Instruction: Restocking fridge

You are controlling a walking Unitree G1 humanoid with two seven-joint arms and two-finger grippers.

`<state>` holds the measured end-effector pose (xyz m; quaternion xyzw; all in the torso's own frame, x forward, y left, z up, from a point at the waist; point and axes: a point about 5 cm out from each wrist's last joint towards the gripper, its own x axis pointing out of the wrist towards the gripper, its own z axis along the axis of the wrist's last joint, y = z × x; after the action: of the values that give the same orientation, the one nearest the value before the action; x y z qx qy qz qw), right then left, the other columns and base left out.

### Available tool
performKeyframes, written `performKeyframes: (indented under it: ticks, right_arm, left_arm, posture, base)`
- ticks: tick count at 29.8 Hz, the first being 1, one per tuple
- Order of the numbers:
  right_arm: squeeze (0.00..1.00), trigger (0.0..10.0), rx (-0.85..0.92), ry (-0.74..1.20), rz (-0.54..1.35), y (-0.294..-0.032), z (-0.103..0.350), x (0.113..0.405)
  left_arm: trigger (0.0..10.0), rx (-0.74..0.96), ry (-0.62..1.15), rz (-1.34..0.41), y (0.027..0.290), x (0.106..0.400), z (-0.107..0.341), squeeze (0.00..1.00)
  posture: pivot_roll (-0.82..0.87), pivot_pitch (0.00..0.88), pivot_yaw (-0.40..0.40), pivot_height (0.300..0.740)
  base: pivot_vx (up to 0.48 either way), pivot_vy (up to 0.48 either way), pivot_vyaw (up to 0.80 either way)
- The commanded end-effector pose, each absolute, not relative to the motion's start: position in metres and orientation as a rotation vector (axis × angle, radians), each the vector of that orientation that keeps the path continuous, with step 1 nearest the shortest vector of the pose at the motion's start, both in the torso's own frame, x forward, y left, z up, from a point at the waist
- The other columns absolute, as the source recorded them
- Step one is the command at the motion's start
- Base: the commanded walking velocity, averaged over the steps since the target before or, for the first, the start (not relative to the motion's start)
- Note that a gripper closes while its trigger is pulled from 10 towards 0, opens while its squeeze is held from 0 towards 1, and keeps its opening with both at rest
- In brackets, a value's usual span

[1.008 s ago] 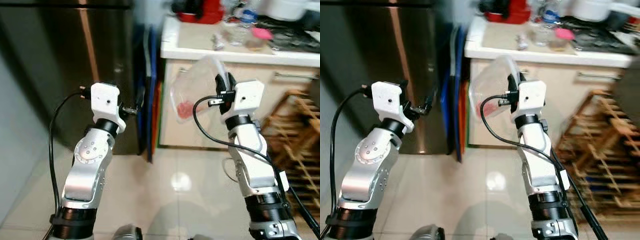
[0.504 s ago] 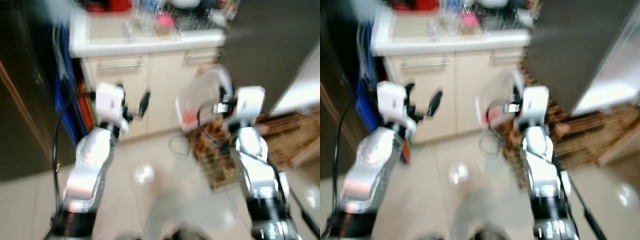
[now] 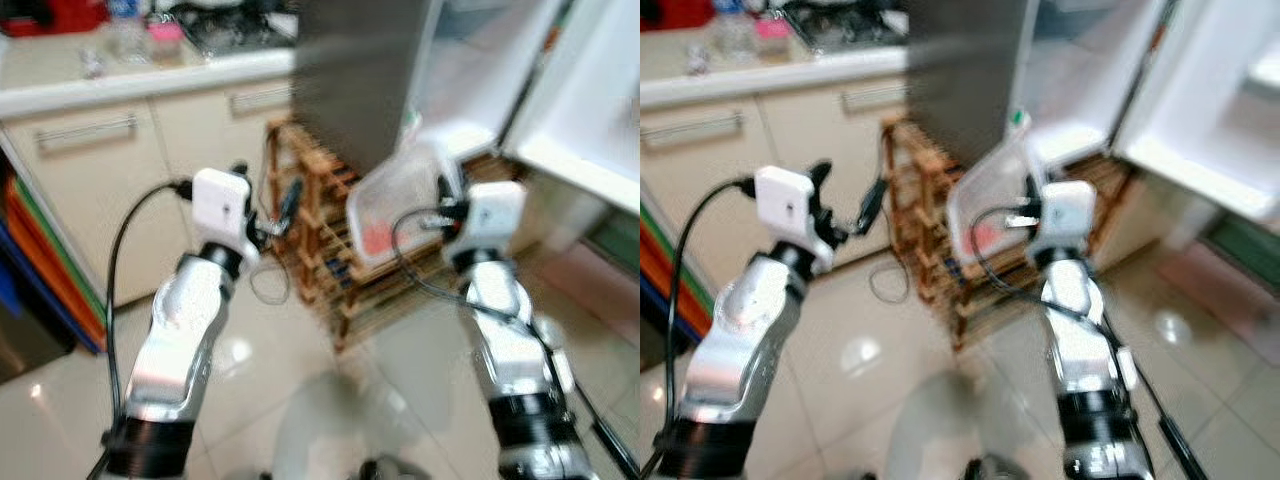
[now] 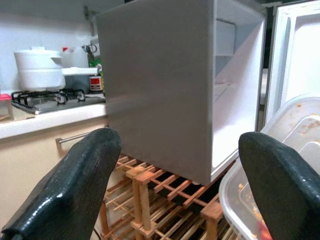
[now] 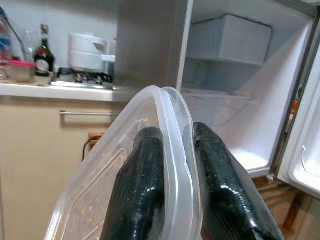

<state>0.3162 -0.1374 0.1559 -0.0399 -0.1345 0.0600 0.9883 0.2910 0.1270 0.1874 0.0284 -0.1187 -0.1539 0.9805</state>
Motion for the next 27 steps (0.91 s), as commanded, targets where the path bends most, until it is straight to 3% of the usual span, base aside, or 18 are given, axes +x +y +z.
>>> performKeyframes:
  ticks: [1,27]
  right_arm:
    - [0.00,0.0,-0.099,-0.304,0.107,-0.143,0.163,0.317]
    - [0.00,0.0,-0.141,-0.302,0.174,-0.130,0.155,0.301]
  left_arm:
    - [10.0,0.062,-0.241,-0.292,0.126,0.293,0.189,0.00]
    - [10.0,0.076,-0.179,-0.179,0.131,0.305,0.174,0.00]
  posture:
    - [0.02,0.000,0.006,0.715]
    - [0.00,0.000,0.008,0.715]
  base:
    - [0.000,-0.428,0.00]
    - [0.249,-0.402,0.74]
